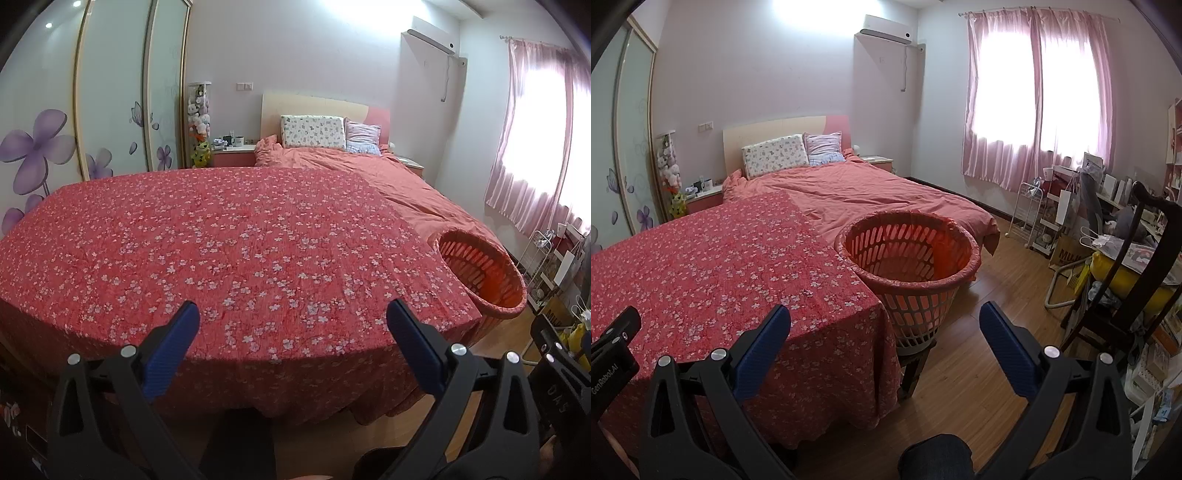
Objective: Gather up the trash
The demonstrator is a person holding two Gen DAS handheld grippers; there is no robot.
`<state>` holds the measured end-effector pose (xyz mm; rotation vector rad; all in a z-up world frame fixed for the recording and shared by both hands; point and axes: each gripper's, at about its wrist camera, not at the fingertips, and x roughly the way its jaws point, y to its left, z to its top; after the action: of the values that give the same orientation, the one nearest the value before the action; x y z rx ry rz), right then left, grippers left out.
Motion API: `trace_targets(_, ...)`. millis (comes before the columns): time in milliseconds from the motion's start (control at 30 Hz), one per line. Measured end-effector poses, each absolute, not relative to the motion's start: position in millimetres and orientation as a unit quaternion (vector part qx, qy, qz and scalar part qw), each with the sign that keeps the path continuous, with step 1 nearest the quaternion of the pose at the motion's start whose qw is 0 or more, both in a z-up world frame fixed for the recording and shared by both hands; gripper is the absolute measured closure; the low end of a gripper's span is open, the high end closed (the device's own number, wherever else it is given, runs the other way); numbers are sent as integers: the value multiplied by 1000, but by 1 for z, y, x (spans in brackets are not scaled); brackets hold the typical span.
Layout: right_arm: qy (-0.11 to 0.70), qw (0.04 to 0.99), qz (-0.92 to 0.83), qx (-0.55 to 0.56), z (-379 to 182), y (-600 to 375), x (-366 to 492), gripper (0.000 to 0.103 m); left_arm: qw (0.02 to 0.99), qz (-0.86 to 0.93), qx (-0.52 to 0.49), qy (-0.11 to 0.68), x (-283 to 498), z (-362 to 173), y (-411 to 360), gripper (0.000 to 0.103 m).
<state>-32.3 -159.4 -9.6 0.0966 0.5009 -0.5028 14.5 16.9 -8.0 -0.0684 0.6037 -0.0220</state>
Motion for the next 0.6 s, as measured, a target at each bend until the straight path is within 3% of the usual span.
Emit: trace_targets(600, 243, 937, -245, 50, -7, -159, -34, 2, 956, -11, -34, 292, 11, -4, 17, 4)
